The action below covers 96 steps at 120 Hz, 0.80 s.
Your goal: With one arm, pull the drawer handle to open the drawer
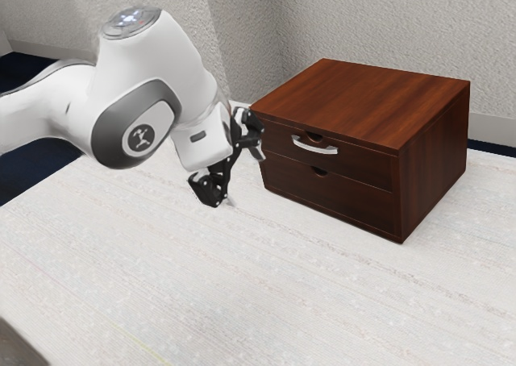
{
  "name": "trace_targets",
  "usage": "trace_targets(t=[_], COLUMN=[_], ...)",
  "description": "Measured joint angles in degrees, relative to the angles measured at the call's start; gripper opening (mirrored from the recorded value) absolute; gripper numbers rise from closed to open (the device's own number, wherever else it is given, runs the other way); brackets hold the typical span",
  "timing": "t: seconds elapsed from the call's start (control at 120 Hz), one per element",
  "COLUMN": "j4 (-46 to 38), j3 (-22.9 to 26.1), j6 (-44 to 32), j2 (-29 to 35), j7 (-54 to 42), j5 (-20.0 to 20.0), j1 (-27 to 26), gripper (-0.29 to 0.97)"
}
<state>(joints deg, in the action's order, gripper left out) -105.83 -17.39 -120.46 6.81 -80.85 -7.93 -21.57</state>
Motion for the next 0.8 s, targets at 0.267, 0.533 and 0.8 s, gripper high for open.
trace_targets(t=[0.267, 0.533, 0.8], j4=[4.1, 4.6, 6.5], j3=[0.1, 24.4, 25.7], j6=[-4.4, -4.9, -7.4], j2=[-5.3, -6.8, -10.0], j7=[-3.4, -5.6, -6.5], j5=[3.7, 5.2, 6.3], j1=[-0.3, 23.5, 25.6], gripper=[0.68, 0.68, 0.68])
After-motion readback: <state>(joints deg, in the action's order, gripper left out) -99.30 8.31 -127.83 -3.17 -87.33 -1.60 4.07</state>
